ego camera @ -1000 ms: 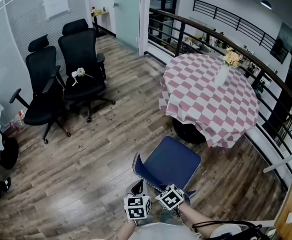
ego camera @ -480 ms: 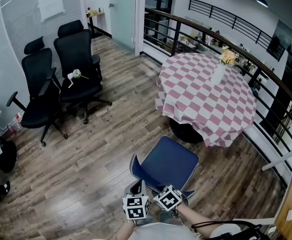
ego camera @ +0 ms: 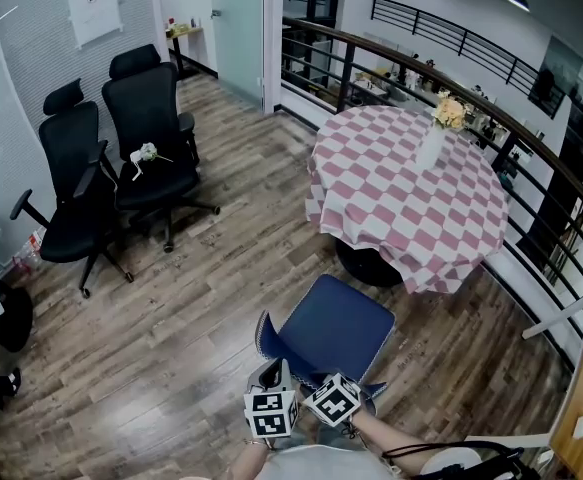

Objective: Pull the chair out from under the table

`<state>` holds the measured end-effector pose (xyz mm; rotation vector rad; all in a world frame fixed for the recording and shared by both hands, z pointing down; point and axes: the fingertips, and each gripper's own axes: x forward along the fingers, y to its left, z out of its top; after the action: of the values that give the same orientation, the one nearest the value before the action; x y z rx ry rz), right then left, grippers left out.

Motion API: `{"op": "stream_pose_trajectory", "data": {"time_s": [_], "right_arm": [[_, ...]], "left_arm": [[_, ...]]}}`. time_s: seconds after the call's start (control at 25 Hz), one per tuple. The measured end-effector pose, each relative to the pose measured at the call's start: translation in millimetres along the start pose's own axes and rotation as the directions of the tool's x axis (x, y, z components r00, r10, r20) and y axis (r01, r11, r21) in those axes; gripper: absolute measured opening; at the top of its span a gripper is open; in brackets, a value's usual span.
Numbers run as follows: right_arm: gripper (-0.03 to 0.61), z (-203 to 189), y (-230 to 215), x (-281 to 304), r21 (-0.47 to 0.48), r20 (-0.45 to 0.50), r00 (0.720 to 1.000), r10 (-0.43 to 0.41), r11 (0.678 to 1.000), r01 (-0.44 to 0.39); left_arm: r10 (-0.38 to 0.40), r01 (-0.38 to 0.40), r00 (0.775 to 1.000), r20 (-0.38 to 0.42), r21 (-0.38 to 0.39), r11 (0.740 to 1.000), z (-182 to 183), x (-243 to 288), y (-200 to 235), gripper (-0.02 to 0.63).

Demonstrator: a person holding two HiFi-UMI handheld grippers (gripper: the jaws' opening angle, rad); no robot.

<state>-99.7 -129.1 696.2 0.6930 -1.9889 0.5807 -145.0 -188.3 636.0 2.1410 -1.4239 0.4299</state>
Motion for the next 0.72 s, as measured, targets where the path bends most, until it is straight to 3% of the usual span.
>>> {"op": "stream_pose_trajectory", "data": {"time_s": [0.2, 0.44, 0.6, 0.72], "right_arm": [[0.129, 10.3, -1.2, -17.4, 0.029, 0.054, 0.998, 0.013, 0.999, -0.015], [0.129, 19.8, -24.5, -46.8, 0.139, 0.164, 0.986, -0.008, 0.99, -0.015], [0.127, 27.9, -61.3, -72.5, 0.243, 0.254, 0.962, -0.1, 0.969, 0.036], [0.126, 28.1, -98.0, -96.5, 0.335, 0.315, 0.923, -0.223, 0.935, 0.112]], "left_arm": [[-0.015, 0.015, 1.0, 0.01, 0.008, 1.0, 7.2, 4.7, -7.8, 0.003], [-0.033, 0.033, 0.999, 0.018, 0.019, 0.999, 15.8, 13.3, -23.9, 0.003], [-0.052, 0.051, 0.998, 0.027, 0.035, 0.998, 24.2, 18.9, -37.0, 0.003], [-0.077, 0.076, 0.997, 0.021, 0.026, 0.997, 30.9, 25.8, -51.2, 0.003]]}}
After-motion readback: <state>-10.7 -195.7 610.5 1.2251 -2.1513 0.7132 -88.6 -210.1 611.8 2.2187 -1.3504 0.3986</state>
